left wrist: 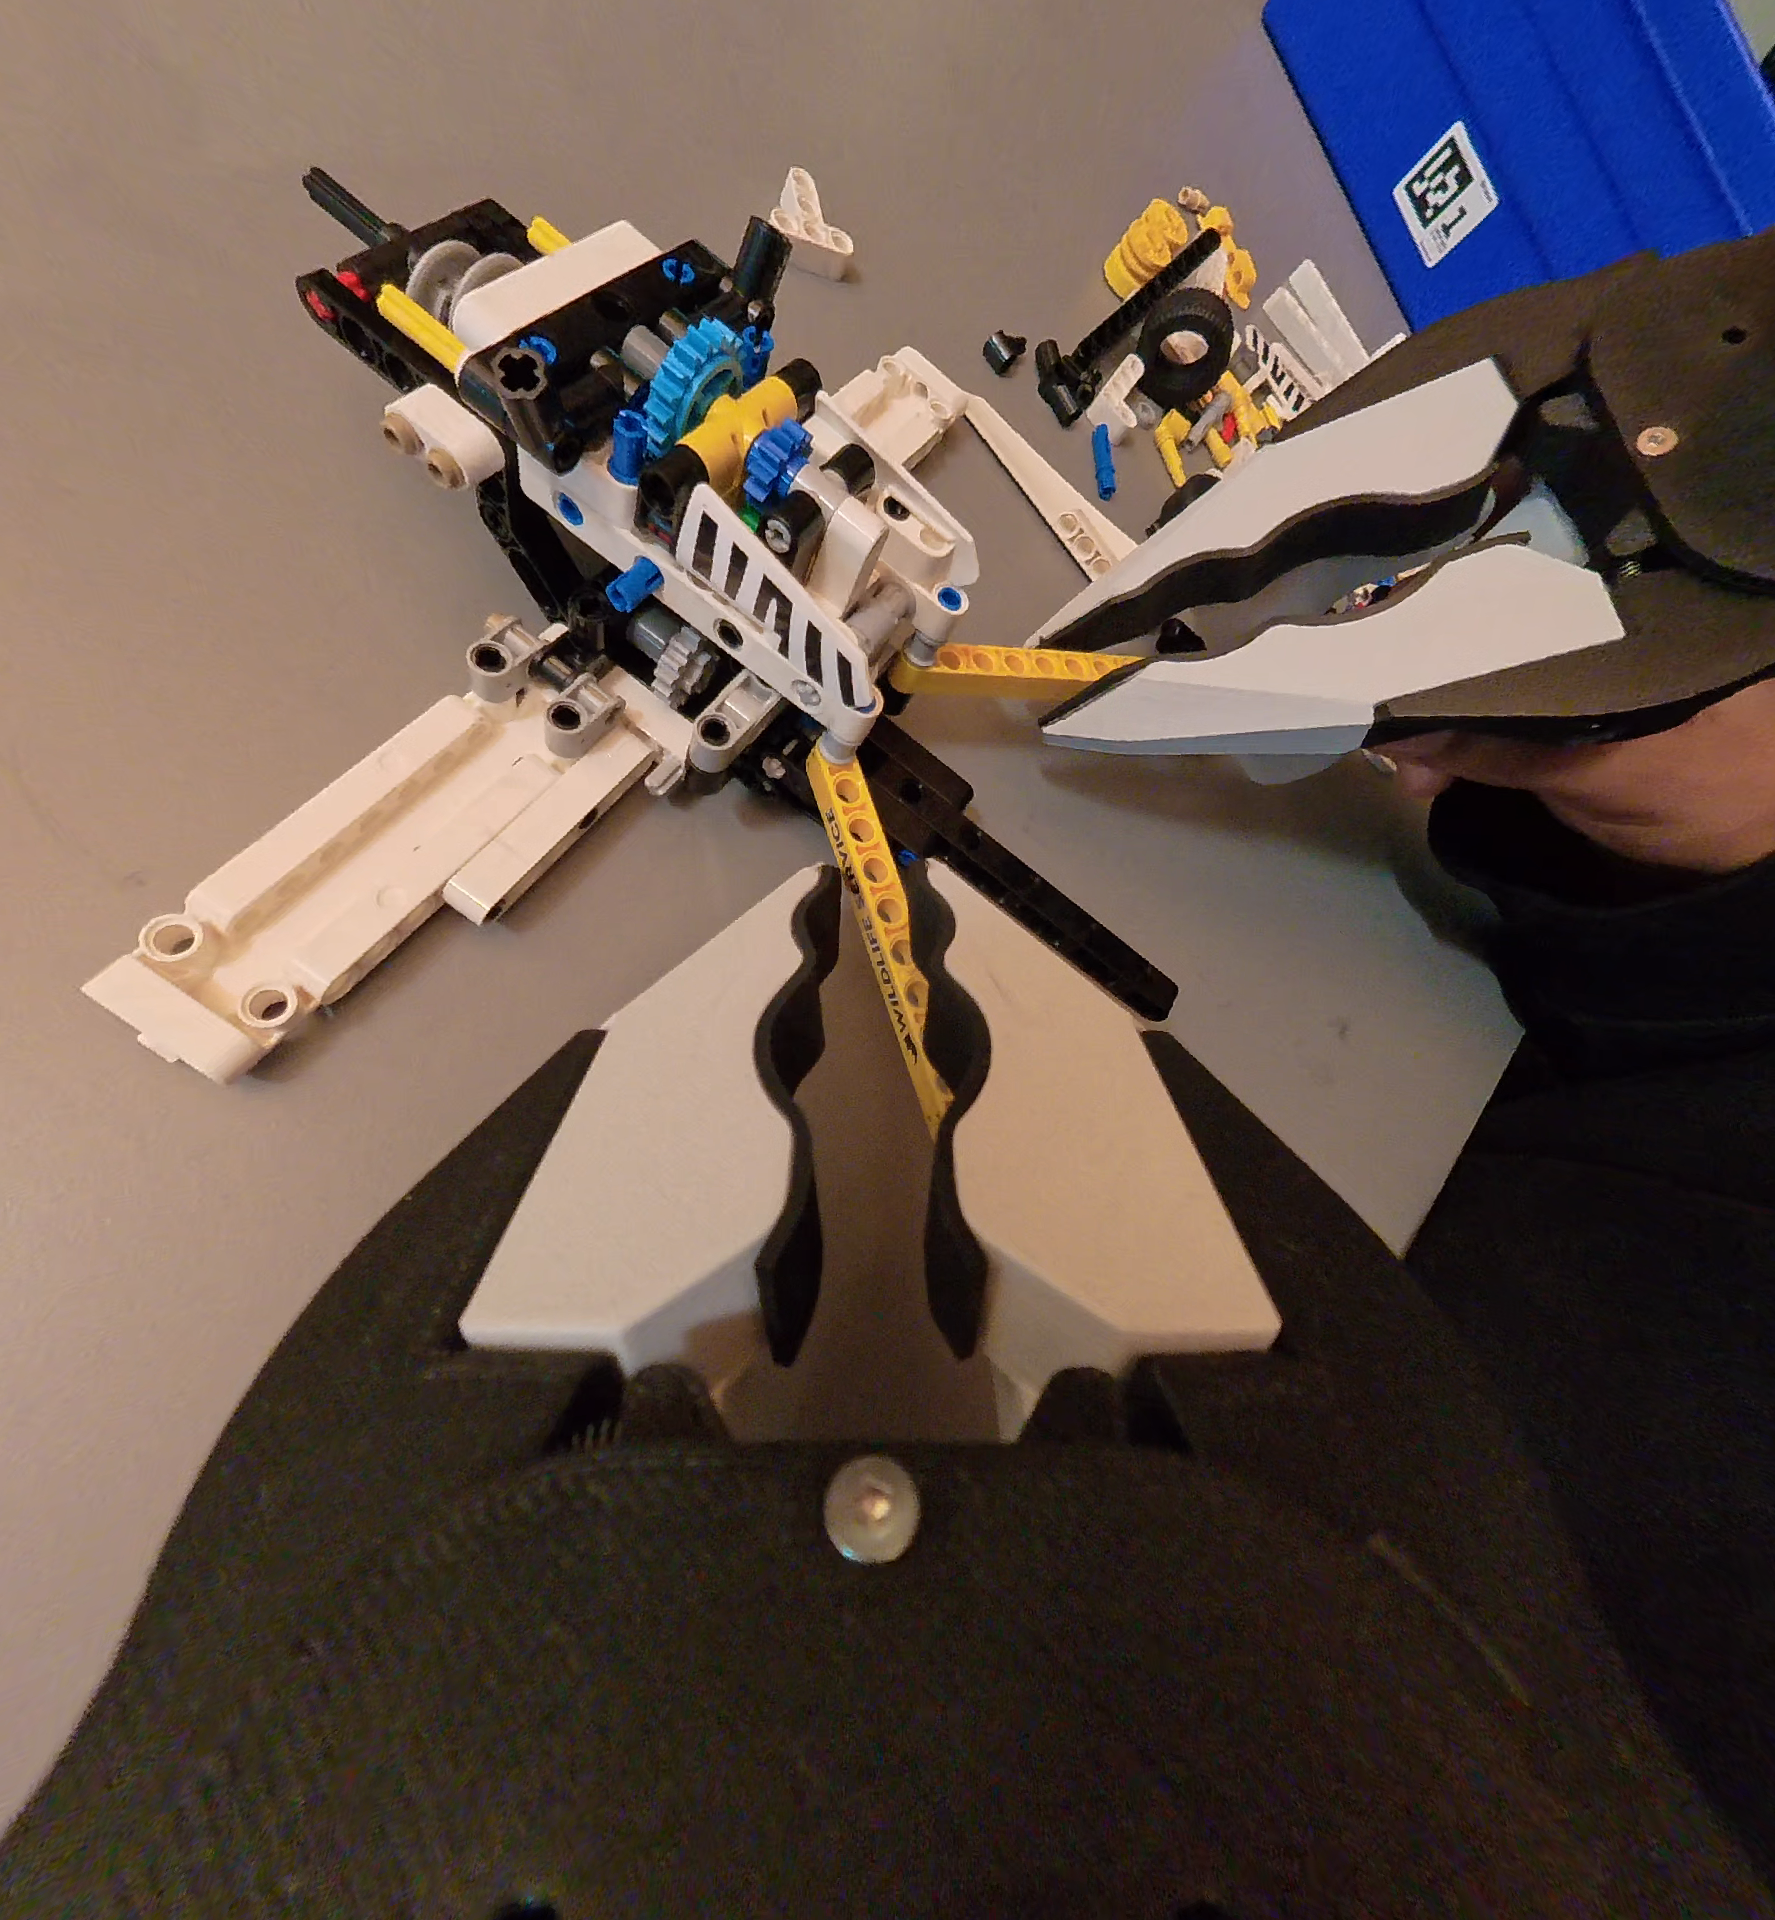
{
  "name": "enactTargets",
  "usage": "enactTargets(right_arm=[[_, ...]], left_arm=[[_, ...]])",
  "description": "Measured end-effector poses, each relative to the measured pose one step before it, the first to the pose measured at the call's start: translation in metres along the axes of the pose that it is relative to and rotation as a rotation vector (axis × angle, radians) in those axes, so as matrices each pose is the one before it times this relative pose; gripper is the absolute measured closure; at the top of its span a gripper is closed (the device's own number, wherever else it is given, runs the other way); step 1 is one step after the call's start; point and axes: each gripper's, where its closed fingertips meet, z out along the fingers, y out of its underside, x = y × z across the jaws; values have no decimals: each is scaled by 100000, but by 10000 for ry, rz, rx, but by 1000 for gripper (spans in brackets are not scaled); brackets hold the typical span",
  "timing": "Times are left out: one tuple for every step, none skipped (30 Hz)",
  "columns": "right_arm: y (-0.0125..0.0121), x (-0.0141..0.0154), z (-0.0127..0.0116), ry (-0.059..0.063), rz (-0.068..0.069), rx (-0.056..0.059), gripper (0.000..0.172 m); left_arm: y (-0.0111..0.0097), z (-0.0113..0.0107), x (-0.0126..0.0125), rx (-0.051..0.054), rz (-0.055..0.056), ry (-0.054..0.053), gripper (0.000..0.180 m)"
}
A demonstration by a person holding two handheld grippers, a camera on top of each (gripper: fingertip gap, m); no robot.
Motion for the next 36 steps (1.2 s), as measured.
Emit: enactTargets(right_arm=[[6,-11,-18,1,-6,0,158],[-6,-8,-23,3,-5,3,158],[-26,12,-38,13,-12,11,158],[-41,15,-56,26,-15,20,158],[-73,41,-75,35,-19,29,158],[-88,38,-83,40,-26,43,158],[-103,37,-102,44,-27,50,158],[-118,44,-100,46,-25,48,158],[-125,40,-112,46,-27,54,158],[-137,34,-93,42,-30,62,158],[-144,14,-85,32,-27,62,158],[-131,0,-61,15,-21,51,158],[-122,-22,-32,7,-21,43,158],[-118,-28,-19,3,-24,40,158],[-108,-44,5,-4,-25,36,158],[-90,-51,27,-10,-22,23,158],[-102,-61,31,-13,-24,18,158],[-108,-55,34,-11,-29,22,158],[-114,-56,42,-11,-31,22,158],[-122,-60,40,-12,-33,18,158],[-110,-53,36,-14,-33,8,159],[-113,-45,42,-7,-35,5,159],[-114,-33,32,1,-40,16,159],[-119,-15,17,2,-39,20,159],[-106,-16,21,4,-32,17,159],[-99,-2,30,5,-25,14,159],[-97,-1,10,3,-19,15,159],[-89,-2,10,7,-19,20,159],[-95,13,3,15,-23,20,159],[-64,33,4,24,-29,13,159],[-69,47,0,33,-35,6,159],[-49,90,-8,48,-43,4,159],[-61,143,-19,68,-52,-2,159],[-68,221,-34,87,-65,-10,159],[-138,303,-61,103,-83,-7,159],[-244,391,-106,124,-105,28,159]], left_arm=[[5,13,19,1,-5,9,169],[13,18,15,0,1,12,169],[16,22,15,2,5,6,169],[16,35,22,-3,8,4,169],[29,39,19,-14,6,8,169],[20,37,26,-7,-4,13,169],[23,35,25,-4,-3,10,168],[8,34,20,-3,0,8,168],[17,22,12,-4,0,4,168],[18,11,15,-4,3,1,168],[5,10,10,-4,6,-1,168],[3,11,8,-3,7,-2,168],[-2,7,0,1,9,-1,168],[-4,12,-4,2,3,5,168],[3,3,-4,-2,-3,8,168],[-1,-5,2,1,-3,5,168],[-1,1,-1,1,4,1,168],[0,-1,2,5,4,0,168],[-6,3,2,4,4,3,168],[2,8,6,3,0,8,168],[1,-3,-3,5,-5,9,168],[2,-8,3,4,3,6,168],[-4,-4,-6,3,6,5,168],[-2,0,6,7,8,5,168],[-1,-6,10,7,4,11,168],[0,-3,5,5,0,18,168],[1,-1,7,10,-8,24,168],[1,-24,16,11,-17,30,167],[-22,-47,21,19,-9,29,167],[-129,-126,-8,66,58,-16,167],[-343,-238,-45,208,175,-92,167],[-485,-345,-56,263,223,-111,167],[-527,-390,-84,237,200,-104,166],[-560,-399,-201,211,196,-122,165],[-587,-379,-381,190,217,-166,164],[-613,-352,-549,165,219,-196,163]])
